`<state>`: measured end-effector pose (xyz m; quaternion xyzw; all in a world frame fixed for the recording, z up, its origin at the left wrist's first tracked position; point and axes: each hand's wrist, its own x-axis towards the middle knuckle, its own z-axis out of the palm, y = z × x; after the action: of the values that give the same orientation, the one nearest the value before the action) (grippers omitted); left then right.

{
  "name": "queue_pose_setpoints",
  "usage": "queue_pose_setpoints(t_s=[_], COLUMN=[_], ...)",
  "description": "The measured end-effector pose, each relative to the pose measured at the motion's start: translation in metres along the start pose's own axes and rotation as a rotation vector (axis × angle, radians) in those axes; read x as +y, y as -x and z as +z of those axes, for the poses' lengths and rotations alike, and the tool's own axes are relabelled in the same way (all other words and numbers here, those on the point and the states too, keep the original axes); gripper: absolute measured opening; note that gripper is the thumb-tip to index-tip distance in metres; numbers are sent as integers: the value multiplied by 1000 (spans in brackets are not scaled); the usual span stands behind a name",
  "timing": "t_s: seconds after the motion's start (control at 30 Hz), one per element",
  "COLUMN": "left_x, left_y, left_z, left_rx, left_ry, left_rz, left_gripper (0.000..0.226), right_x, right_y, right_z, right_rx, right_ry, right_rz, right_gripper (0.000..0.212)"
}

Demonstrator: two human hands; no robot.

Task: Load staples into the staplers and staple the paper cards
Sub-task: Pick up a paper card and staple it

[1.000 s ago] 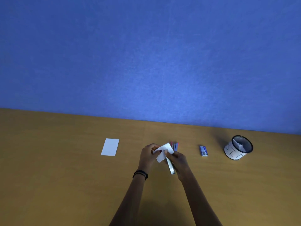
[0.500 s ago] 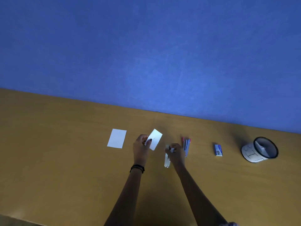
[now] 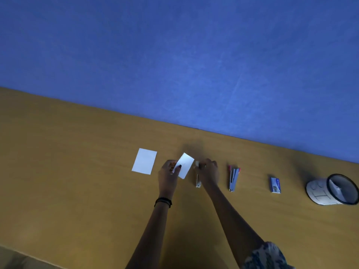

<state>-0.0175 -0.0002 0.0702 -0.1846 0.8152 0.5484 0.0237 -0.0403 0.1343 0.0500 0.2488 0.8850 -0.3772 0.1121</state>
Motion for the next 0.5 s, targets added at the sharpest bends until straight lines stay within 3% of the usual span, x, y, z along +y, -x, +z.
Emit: queue_pose_setpoints(t_s=[0.3, 0.43, 0.5], left_x=[-5, 0, 3], left_y=[0, -1, -1], left_z=[10, 14, 15], left_rx=[-52, -83, -120], left_ry=[26, 23, 17], left_rz=[-5, 32, 69], left_gripper=[12, 9, 10], right_x=[-1, -4, -4], right_y=[-1, 3, 6], right_z=[0, -13, -22], right_rx=[38, 162, 126], right_ry=[-8, -214, -267], right_rz=[-32, -146, -218], right_gripper=[29, 23, 26])
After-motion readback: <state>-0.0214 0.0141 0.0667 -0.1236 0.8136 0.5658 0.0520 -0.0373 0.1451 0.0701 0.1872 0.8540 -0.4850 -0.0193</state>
